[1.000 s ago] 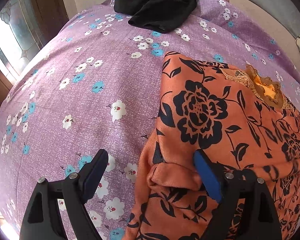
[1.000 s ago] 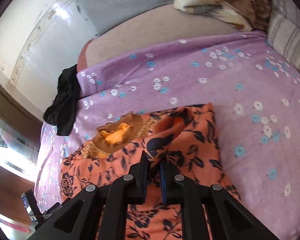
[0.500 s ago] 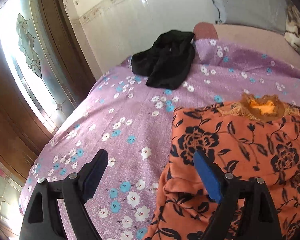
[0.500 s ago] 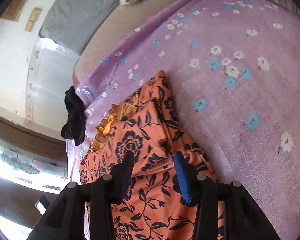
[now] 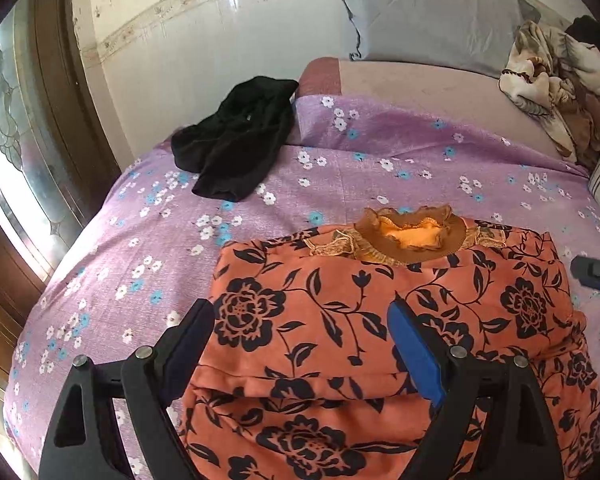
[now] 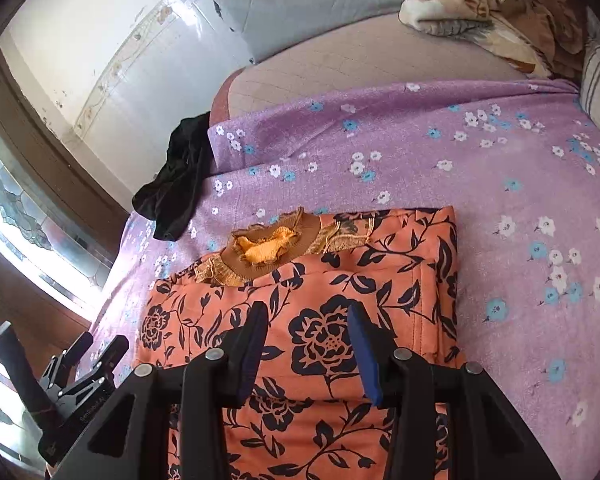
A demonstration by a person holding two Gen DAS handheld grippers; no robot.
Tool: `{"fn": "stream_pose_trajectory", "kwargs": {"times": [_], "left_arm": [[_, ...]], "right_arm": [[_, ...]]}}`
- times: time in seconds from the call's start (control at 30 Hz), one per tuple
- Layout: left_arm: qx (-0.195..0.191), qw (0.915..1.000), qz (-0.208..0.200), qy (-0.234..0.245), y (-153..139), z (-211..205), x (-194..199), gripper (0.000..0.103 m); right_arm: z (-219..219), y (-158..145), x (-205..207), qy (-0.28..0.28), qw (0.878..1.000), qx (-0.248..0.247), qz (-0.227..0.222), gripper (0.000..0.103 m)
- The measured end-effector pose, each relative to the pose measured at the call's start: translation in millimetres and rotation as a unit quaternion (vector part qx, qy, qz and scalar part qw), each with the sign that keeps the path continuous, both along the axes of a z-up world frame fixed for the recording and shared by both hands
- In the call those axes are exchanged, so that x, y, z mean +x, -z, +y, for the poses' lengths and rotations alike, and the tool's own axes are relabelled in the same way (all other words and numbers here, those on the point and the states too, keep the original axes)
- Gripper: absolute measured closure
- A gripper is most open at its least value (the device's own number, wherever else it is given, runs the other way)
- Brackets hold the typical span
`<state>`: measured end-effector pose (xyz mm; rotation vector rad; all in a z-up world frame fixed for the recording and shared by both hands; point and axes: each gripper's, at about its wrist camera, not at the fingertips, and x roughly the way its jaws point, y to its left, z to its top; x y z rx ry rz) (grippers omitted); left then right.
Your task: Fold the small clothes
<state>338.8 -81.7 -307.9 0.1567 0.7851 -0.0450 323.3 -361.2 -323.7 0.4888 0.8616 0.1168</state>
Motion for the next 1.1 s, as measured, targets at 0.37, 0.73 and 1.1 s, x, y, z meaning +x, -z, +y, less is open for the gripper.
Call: {"fn": "stream_pose_trajectory", "kwargs": {"times": [0.37, 0.73, 1.1], "left_arm": [[0.006, 0.9865, 0.164, -0.004, 90.9, -15.2, 35.5, 0.011], [0.0, 0.9999, 0.01, -0.005, -37.7, -1.5, -39.9, 0.012], [-0.043, 0.9929, -0.106, 0.034, -134.1, 45.9, -153.8, 0.001]], "right_arm": [[0.9, 73.7, 1.7, -0.035, 0.99, -0.023, 0.134, 0.059], [-35.2, -70.1, -114.2, -0.006, 0.999, -0.033, -0.019, 0.038], [3.3, -145.3, -209.3, 0.001, 0.991, -0.038, -0.13, 0.037]]}}
